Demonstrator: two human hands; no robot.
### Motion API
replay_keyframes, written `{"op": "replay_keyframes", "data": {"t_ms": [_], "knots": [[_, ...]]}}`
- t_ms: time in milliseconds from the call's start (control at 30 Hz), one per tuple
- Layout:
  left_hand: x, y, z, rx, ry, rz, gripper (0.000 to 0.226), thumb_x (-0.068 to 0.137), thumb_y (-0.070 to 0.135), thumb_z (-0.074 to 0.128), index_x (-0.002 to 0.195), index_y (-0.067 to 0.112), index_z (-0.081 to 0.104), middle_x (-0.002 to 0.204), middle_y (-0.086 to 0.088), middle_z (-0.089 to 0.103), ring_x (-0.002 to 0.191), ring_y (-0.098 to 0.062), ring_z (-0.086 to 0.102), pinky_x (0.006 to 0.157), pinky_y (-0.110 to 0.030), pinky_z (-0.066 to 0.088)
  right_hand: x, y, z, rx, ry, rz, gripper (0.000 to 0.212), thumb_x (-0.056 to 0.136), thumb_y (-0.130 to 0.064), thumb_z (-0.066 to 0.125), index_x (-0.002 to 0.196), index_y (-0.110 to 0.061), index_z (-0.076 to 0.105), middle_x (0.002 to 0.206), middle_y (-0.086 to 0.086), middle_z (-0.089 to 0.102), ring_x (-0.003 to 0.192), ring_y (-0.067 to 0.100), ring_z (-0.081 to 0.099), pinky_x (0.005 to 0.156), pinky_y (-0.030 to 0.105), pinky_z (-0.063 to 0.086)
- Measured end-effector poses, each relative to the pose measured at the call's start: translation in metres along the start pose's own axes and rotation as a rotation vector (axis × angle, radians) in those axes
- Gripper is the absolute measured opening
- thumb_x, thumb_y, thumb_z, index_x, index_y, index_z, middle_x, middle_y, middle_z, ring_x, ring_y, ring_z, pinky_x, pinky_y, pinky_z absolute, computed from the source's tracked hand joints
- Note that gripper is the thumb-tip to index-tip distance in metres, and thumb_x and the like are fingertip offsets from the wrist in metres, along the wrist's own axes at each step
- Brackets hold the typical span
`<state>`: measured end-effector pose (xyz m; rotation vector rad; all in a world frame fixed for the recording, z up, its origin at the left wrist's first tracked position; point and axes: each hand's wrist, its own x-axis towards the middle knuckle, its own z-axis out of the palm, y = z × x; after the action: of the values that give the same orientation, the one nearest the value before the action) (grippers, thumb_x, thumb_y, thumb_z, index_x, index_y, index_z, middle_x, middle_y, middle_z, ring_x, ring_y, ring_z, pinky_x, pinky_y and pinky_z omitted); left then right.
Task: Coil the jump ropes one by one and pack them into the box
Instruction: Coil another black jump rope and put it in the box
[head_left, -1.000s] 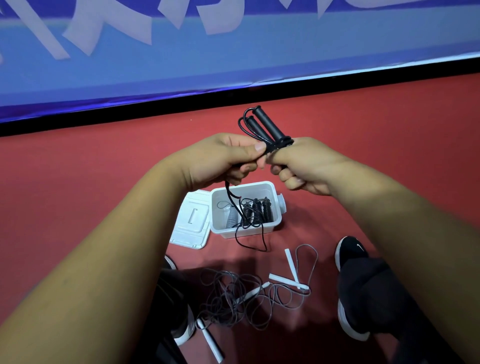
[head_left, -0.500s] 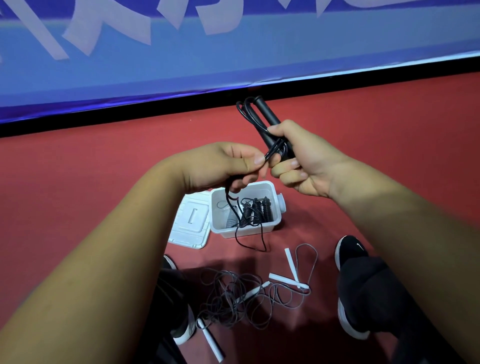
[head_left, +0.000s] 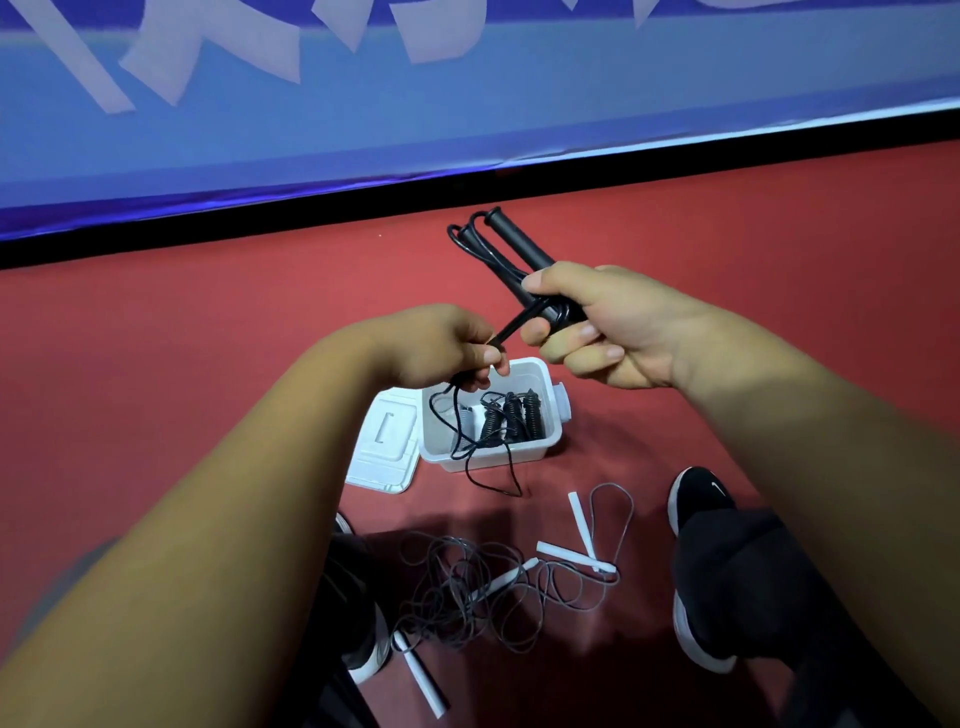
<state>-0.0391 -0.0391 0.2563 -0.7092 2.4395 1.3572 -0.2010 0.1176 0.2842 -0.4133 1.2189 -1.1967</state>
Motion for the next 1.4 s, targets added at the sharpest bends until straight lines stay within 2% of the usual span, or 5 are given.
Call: {"op": "replay_keyframes", "data": {"t_ms": [433,600,867,1033,1400], "knots": [[-0.002,0.011,0.006,-0.062,0.252,0.13,0.013,0.101,-0.006,0.055,0.098,-0.001,0.066,0.09,-0.022,0.069,0.074,-0.01,0.068,0.081,-0.033,0.059,-0.012,0.005,-0.014,-0.127,-0.495,0.348,0.046,0.078,-0.017,0.079,0.116,-0.008,0.055,0.073,0.005,0.051,0.043,-0.002,0.029,0.031,0.011,0.017],[-0.005,0.018,-0.001,-0.276,0.196,0.232,0.005,0.093,0.002,0.072,0.096,0.003,0.068,0.123,-0.017,0.072,0.104,-0.017,0.07,0.087,-0.027,0.054,-0.012,0.011,-0.009,-0.279,-0.691,0.487,0.022,0.095,-0.016,0.056,0.11,-0.013,0.072,0.069,0.003,0.05,0.045,0.001,0.024,0.033,0.014,0.013],[-0.011,0.031,-0.003,-0.273,0.185,0.349,0.015,0.081,0.002,0.084,0.089,0.008,0.073,0.093,-0.011,0.076,0.108,-0.04,0.071,0.101,-0.046,0.058,-0.002,0.025,-0.006,-0.439,-0.381,0.466,0.011,0.103,-0.008,0.054,0.102,0.0,0.063,0.098,0.014,0.068,0.043,0.004,0.029,0.03,0.012,0.019],[-0.017,0.037,-0.006,-0.152,0.228,0.318,0.014,0.088,-0.002,0.077,0.099,0.007,0.081,0.089,0.004,0.077,0.084,-0.007,0.07,0.081,-0.019,0.052,0.005,0.026,-0.006,-0.431,-0.291,0.398,0.009,0.102,-0.006,0.055,0.109,-0.003,0.059,0.086,0.014,0.07,0.042,0.004,0.027,0.033,0.012,0.018],[-0.033,0.044,-0.014,0.337,0.205,0.297,0.042,0.092,0.015,0.057,0.118,0.04,0.079,0.087,0.004,0.059,0.081,-0.008,0.058,0.069,-0.018,0.043,0.029,0.035,-0.017,-0.486,0.11,0.24,0.026,0.097,-0.011,0.062,0.123,-0.012,0.058,0.069,0.004,0.057,0.048,0.011,0.025,0.041,0.016,0.022]]}}
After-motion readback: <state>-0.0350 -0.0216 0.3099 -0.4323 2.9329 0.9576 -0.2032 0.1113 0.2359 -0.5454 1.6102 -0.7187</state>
